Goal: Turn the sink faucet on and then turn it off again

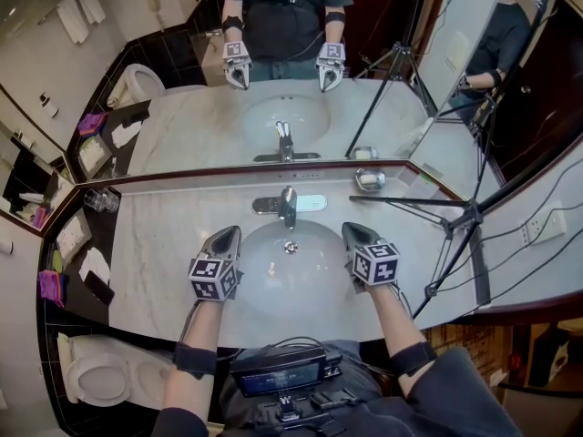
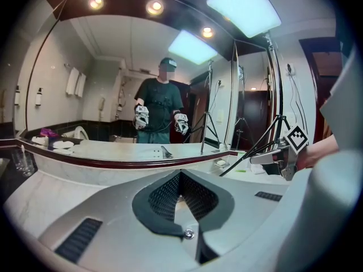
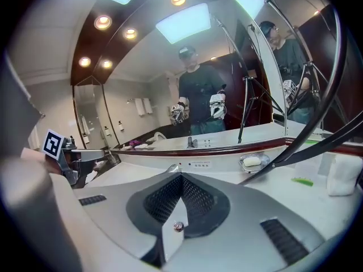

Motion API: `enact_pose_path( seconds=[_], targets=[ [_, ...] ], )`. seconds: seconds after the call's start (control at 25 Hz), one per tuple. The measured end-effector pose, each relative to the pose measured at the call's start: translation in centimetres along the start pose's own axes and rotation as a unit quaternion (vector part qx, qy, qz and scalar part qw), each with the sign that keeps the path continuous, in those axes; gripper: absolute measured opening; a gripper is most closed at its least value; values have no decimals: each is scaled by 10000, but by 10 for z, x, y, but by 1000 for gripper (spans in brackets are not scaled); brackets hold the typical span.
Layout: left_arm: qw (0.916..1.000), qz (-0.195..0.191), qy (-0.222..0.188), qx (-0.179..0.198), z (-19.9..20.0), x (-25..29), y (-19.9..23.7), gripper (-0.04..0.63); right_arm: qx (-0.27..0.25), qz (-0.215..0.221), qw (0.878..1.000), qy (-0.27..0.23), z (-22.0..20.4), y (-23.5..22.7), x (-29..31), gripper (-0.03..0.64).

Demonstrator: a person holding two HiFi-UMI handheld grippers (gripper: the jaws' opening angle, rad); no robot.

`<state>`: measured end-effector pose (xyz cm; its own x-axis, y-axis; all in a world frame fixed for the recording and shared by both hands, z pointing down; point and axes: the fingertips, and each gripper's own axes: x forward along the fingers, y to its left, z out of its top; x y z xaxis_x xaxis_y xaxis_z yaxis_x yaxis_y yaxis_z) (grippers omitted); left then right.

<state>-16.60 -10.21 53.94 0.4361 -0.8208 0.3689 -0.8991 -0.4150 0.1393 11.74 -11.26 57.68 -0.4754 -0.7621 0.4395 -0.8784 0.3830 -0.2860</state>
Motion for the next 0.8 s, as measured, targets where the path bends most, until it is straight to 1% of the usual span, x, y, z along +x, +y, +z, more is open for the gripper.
enact_pose_path(
  seconds=[0.16, 0.28, 0.4, 0.48, 0.56, 0.68, 0.8],
  targets=[
    [9999, 30, -19, -128, -2, -3, 2, 0, -61, 4, 10000, 40, -4, -1, 1, 18],
    [9999, 79, -33, -133, -1, -4, 5, 0, -143, 9, 9999, 67, -6, -1, 3, 18],
    [9999, 108, -5, -111, -2, -4, 6, 0, -385, 32, 9992, 120, -8, 0, 7, 18],
    [9999, 125, 25, -78, -4, -3, 6, 0, -814, 7, 9966, 153, -9, 1, 11, 20],
    [9999, 133, 44, -66, -5, -2, 6, 0, -1380, -93, 9902, 197, -8, 1, 16, 20],
    [9998, 159, 72, -69, -6, -1, 7, 0, -2097, -170, 9773, 260, -2, 9, 23, 21],
    [9998, 194, 75, -82, -5, -2, 10, 0, -2761, -182, 9605, 288, 3, 15, 33, 29]
  ],
)
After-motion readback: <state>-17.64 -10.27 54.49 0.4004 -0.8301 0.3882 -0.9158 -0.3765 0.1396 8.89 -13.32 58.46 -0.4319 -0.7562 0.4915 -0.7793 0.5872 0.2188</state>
